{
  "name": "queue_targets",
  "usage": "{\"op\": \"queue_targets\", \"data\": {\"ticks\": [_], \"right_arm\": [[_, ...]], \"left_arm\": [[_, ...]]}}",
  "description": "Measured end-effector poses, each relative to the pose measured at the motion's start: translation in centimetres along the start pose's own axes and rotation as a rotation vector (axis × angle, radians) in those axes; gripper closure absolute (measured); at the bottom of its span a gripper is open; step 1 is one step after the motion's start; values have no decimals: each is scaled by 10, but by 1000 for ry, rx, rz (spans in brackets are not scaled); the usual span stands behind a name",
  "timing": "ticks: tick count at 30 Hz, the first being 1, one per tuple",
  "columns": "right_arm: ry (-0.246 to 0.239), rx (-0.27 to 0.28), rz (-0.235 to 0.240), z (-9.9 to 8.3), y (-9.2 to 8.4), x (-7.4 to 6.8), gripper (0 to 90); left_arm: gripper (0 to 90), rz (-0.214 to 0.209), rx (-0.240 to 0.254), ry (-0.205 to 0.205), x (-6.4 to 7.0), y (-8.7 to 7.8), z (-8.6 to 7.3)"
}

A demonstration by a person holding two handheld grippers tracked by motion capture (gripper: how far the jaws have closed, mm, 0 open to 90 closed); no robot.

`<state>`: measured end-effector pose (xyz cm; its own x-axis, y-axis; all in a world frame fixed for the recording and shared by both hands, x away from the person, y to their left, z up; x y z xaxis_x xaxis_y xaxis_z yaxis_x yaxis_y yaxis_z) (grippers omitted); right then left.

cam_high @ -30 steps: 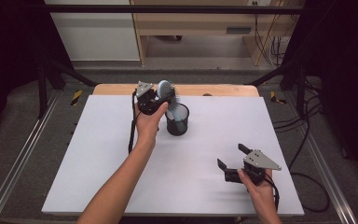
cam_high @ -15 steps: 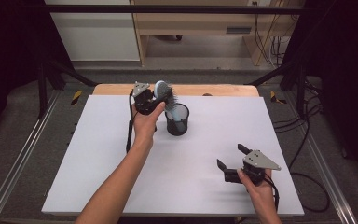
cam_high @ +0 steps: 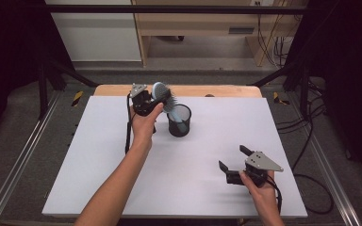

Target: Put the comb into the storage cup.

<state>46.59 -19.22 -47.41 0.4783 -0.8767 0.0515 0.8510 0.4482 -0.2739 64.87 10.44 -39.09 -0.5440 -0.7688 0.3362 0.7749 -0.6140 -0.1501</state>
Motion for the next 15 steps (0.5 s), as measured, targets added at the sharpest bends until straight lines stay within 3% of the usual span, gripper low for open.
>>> {"op": "queue_targets", "data": {"ticks": [15], "right_arm": [[3,-8,3,-1,0,-1,36]], "left_arm": [[433,10,0,-10,-7,-2,-1]]}}
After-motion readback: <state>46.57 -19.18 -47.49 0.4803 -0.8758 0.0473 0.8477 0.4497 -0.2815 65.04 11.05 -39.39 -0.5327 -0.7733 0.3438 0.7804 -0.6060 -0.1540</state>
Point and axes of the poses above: each handheld gripper's, and its own axes: y roughly forward along the jaws, z roughly out of its top, x roughly to its right, the point moved 5 cm from there along y, roughly forward along the jaws, and after that the axes turned 6 degrees about -z, right-handed, at the moved point
